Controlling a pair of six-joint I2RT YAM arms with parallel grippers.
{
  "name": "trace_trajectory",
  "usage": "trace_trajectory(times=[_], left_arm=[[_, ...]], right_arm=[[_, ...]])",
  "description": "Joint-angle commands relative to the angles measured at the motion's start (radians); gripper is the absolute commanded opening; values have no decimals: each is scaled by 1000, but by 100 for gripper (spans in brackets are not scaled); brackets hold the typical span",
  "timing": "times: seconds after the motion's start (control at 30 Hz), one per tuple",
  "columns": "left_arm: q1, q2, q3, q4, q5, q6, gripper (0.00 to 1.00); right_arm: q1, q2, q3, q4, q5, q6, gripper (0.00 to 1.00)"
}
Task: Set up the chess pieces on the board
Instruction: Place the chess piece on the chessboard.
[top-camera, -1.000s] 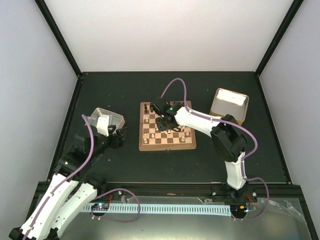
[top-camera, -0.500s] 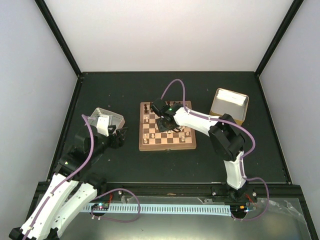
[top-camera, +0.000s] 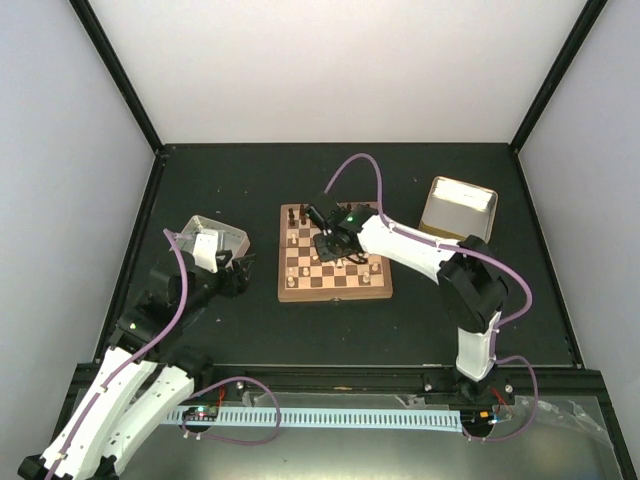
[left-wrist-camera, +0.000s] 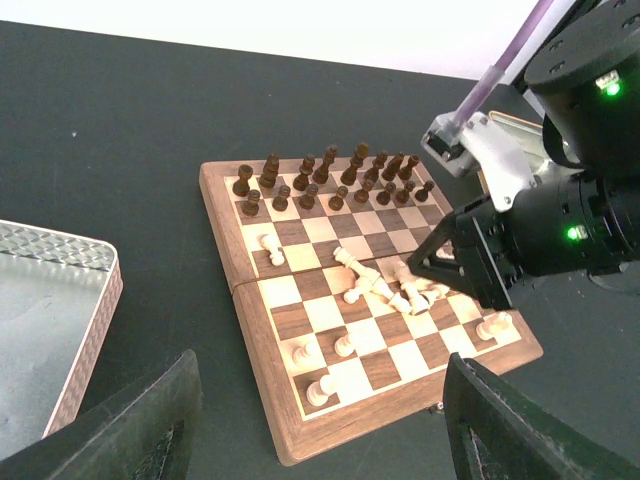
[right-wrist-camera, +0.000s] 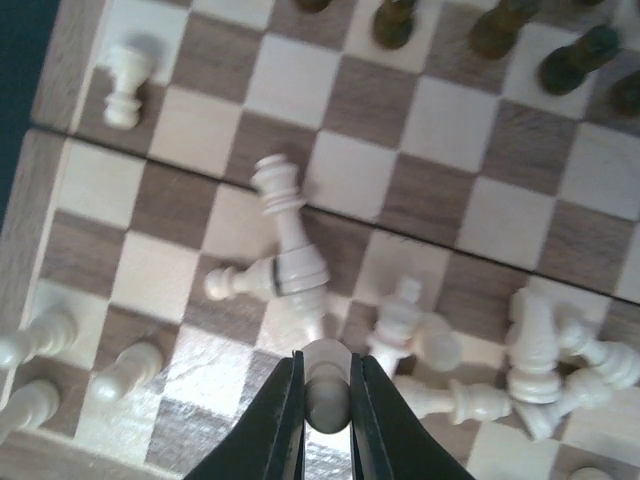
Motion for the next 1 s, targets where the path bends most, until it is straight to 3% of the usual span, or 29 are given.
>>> trace_trajectory(times=[0.0,0.77,0.97], left_arm=[[9,-1,0,-4,-5,0,68],[9,6,1,-4,-6,-2,68],[9,14,1,-2,-2,-3,68]], right_arm=[[52,-10,-17,5,-61,-29,14],[106,125,23,41,-64,-22,17],[107,121,22,48,-61,-20,23]])
